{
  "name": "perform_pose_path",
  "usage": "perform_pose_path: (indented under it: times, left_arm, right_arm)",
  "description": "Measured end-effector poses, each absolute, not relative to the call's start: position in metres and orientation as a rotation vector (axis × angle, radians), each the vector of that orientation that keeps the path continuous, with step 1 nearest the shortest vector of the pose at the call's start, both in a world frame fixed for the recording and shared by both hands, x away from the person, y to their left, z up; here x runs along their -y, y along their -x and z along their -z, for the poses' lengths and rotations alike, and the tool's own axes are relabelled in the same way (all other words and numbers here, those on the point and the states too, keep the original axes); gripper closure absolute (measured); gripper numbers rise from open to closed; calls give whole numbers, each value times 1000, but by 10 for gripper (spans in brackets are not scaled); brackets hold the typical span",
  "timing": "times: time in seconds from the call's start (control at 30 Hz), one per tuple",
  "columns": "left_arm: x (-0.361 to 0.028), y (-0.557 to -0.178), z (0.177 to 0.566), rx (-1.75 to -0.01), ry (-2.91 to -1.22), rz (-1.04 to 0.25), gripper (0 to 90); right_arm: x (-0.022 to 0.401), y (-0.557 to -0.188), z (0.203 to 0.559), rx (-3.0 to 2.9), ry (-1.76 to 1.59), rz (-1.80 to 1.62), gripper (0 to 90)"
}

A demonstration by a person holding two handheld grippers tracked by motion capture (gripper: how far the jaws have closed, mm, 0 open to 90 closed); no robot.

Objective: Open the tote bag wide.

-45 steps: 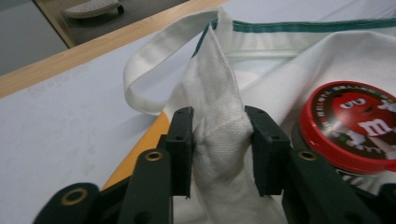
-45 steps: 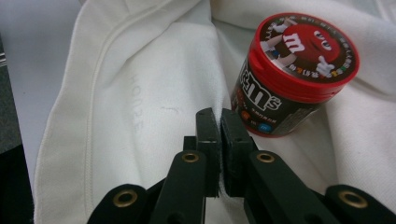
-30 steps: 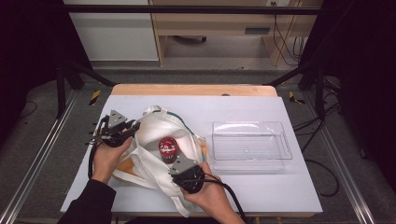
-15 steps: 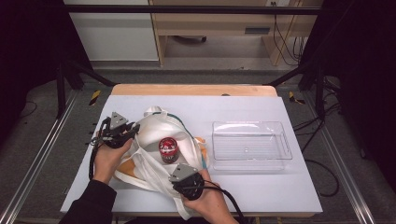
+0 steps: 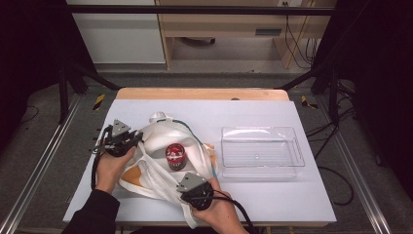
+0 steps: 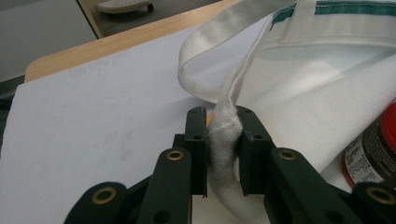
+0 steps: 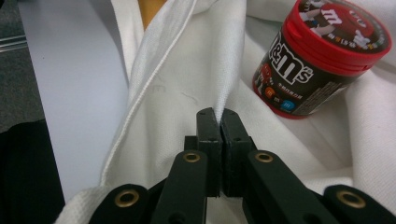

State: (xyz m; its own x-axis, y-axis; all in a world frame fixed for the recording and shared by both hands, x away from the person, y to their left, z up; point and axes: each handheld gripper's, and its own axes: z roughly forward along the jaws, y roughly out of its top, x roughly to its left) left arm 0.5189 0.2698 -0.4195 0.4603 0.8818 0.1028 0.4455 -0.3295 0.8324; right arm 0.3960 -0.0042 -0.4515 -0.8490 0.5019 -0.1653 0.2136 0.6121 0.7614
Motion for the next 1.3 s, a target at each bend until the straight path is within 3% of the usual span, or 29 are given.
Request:
perform_pose_path:
  times: [1.17,1.3]
  left_arm:
    - [-274,-516,435,-1139,-1957,-696,774]
    - [-274,-510,430,-1118,-1939,-701,755]
  right_arm:
    - [5,-395,466,-2549,-564,-1062,890]
    - [7,-397,463,-2552,-574,-1076,858]
